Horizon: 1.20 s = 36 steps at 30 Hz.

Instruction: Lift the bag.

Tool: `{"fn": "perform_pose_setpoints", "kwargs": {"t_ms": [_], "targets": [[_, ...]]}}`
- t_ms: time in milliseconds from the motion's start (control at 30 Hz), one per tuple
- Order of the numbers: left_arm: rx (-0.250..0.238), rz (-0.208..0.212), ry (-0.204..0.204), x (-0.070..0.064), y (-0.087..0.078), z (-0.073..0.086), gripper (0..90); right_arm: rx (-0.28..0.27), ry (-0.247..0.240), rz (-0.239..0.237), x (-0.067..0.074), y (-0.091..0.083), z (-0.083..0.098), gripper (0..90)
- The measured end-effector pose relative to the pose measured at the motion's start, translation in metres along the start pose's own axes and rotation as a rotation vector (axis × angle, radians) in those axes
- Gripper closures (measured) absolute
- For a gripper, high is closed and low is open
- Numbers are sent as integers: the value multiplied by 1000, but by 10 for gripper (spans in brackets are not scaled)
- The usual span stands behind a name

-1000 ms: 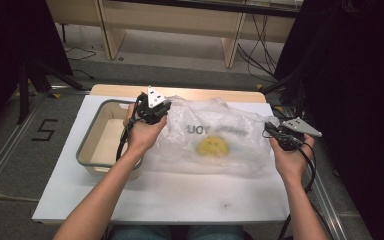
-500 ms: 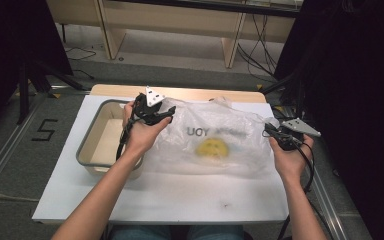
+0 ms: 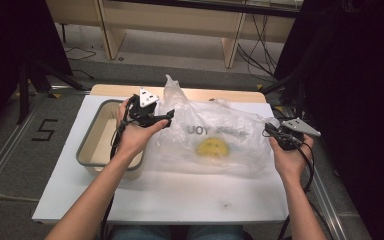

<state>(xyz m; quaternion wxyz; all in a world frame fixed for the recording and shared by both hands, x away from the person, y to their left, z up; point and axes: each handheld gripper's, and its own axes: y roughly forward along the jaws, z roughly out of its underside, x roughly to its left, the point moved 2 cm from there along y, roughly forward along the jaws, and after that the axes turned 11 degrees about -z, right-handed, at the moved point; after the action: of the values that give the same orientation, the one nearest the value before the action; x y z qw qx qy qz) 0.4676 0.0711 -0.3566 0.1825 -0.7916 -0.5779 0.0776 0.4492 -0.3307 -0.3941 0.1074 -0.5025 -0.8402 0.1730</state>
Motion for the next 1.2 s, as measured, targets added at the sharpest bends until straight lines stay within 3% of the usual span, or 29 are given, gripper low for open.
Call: {"fn": "perform_pose_setpoints", "kwargs": {"t_ms": [100, 367, 800, 1200], "targets": [[3, 15, 6, -2, -1, 3, 299, -4, -1, 0, 0, 0, 0, 895], [23, 6, 5, -1, -1, 11, 304, -5, -2, -1, -1, 0, 0, 895], [16, 16, 31, -1, -14, 19, 304, 6, -8, -5, 1, 2, 1, 883], [19, 24, 38, -3, -16, 22, 304, -1, -6, -6, 0, 2, 1, 816]]}}
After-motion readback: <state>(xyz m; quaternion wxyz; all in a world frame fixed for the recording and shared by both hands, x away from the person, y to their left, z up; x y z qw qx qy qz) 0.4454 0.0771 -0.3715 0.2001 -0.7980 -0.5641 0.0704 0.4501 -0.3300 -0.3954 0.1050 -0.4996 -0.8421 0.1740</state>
